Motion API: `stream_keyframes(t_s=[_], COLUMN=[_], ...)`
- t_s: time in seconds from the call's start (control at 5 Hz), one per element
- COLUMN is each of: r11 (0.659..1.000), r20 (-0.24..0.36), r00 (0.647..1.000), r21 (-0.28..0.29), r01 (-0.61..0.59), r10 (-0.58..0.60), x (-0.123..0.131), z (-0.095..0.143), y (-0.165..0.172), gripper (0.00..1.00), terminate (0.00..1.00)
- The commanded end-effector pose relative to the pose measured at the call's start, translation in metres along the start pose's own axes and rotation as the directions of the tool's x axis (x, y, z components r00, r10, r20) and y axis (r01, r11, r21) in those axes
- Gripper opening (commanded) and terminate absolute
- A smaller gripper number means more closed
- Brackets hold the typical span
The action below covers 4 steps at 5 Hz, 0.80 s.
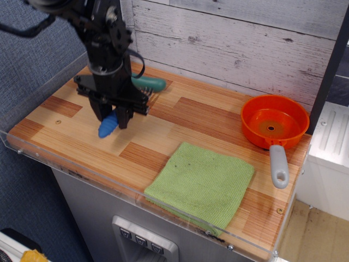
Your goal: Put the spoon on the other side of the green rag perpendicular to the pickle.
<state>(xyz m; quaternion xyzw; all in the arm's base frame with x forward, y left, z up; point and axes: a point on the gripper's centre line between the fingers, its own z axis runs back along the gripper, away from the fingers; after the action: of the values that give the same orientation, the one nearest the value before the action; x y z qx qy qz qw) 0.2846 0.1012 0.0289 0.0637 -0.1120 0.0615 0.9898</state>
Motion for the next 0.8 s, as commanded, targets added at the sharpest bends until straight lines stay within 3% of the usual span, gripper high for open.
stream_keyframes(t_s=[0.0, 0.2, 0.6], r11=[0.998, 0.997, 0.997], r20=[0.025, 0.019, -0.030], r00=[0.999, 0.999, 0.997], r21=[-0.052, -0.059, -0.046], r01=[0.035, 0.043, 0.065], r10=[-0.034, -0.042, -0.066], x=[0.001, 0.000, 0.008], z=[-0.003, -0.002, 0.009], y=[0.005, 0.004, -0.003], gripper=[0.00, 1.00, 1.00], terminate=[0.00, 0.00, 0.00])
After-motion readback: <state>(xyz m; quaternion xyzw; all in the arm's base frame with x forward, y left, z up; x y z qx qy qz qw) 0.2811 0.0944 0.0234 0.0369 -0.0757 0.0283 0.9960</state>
